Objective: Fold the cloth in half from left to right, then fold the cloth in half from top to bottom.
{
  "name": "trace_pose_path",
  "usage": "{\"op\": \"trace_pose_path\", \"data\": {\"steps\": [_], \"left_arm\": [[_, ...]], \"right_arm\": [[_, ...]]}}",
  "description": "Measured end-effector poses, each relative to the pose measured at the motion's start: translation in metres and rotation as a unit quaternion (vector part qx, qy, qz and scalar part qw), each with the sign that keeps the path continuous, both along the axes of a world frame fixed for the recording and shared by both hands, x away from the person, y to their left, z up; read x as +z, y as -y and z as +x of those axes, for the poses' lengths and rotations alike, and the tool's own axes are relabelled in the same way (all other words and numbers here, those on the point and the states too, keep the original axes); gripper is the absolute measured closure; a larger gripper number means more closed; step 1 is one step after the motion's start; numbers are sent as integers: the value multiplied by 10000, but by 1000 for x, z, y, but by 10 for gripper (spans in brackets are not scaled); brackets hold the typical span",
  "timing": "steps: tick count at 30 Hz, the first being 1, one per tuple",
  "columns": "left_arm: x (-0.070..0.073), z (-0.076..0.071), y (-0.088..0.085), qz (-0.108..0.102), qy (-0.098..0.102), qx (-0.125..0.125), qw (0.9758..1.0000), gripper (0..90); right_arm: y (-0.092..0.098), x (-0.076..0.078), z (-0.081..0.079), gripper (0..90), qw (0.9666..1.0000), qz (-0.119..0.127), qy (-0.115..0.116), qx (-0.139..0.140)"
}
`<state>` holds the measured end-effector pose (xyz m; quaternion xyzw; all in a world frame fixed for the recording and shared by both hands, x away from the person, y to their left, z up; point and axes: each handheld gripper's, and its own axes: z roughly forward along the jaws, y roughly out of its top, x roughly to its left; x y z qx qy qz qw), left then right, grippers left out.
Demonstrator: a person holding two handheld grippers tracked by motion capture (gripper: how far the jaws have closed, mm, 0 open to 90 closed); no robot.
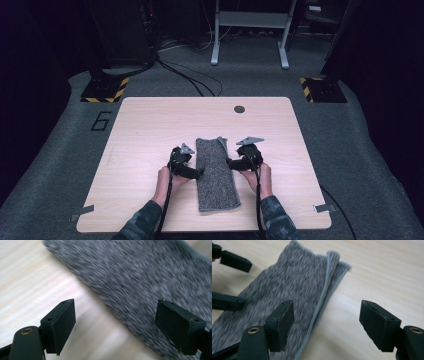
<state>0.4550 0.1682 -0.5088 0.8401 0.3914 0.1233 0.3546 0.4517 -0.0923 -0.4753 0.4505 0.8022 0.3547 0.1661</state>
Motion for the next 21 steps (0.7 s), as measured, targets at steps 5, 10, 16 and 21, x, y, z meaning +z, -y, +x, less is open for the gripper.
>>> {"op": "trace_pose_path", "data": {"steps": [5, 10, 16, 21], "left_arm": [[8, 24, -2, -37, -12, 344, 9994, 164], [10, 49, 1, 83, -79, 536, 9985, 166], [9, 76, -1, 137, -197, 769, 9967, 172], [7, 89, -4, 219, -221, 903, 9954, 188]], "right_arm": [[-13, -1, 33, 271, 10000, -58, 2, -1], [-21, -4, 59, 280, 9998, -143, -71, -141], [-30, -10, 82, 312, 9992, -288, -158, -207], [-34, -11, 100, 378, 9982, -415, -238, -372]]}}
